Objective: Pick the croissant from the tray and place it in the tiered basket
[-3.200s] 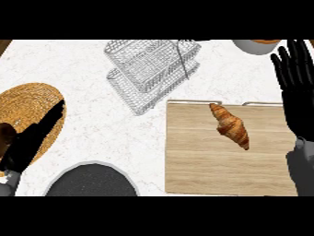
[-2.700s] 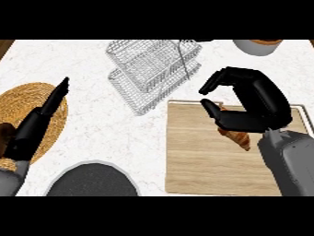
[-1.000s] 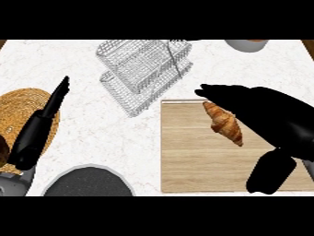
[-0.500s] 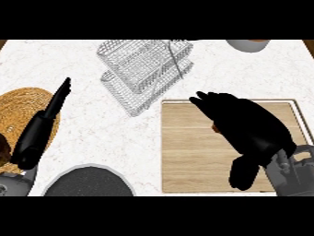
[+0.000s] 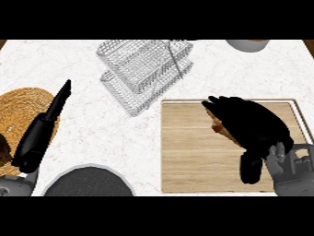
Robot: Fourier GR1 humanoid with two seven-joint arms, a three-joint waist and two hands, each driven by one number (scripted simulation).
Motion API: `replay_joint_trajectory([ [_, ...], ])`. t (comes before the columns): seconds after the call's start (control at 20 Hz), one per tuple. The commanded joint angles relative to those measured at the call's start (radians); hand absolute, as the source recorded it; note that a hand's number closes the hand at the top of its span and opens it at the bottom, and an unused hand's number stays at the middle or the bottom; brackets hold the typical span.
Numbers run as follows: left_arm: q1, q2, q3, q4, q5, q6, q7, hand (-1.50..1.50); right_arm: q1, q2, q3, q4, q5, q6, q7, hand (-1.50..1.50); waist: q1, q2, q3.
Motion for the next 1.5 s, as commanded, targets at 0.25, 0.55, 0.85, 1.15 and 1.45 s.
replay_joint_trajectory([
  [0.25, 0.001, -0.069, 0.017, 0.024, -0.047, -0.025, -0.015, 0.0, 0.096, 0.009, -0.083, -0.063, 0.128, 0.041, -0.027, -1.5, -0.004, 0.0, 0.0],
  [0.55, -0.055, -0.071, 0.056, 0.033, -0.074, -0.057, 0.032, 0.0, 0.066, 0.042, -0.156, 0.066, 0.232, -0.015, -0.173, -1.5, -0.002, 0.001, 0.0],
  [0.85, 0.025, -0.073, 0.083, -0.081, -0.096, -0.106, 0.065, 0.0, 0.08, 0.094, -0.187, 0.138, 0.321, 0.014, -0.25, -1.5, 0.002, 0.0, 0.0],
  [1.15, 0.004, -0.122, 0.101, -0.015, -0.118, -0.124, 0.03, 0.0, 0.12, 0.163, -0.2, 0.159, 0.402, -0.024, -0.285, -1.5, -0.002, 0.0, 0.0],
  [1.45, -0.018, -0.142, 0.112, -0.083, -0.146, -0.145, 0.103, 0.0, 0.057, 0.15, -0.285, 0.297, 0.447, -0.04, -0.419, -1.5, 0.002, 0.001, 0.0],
])
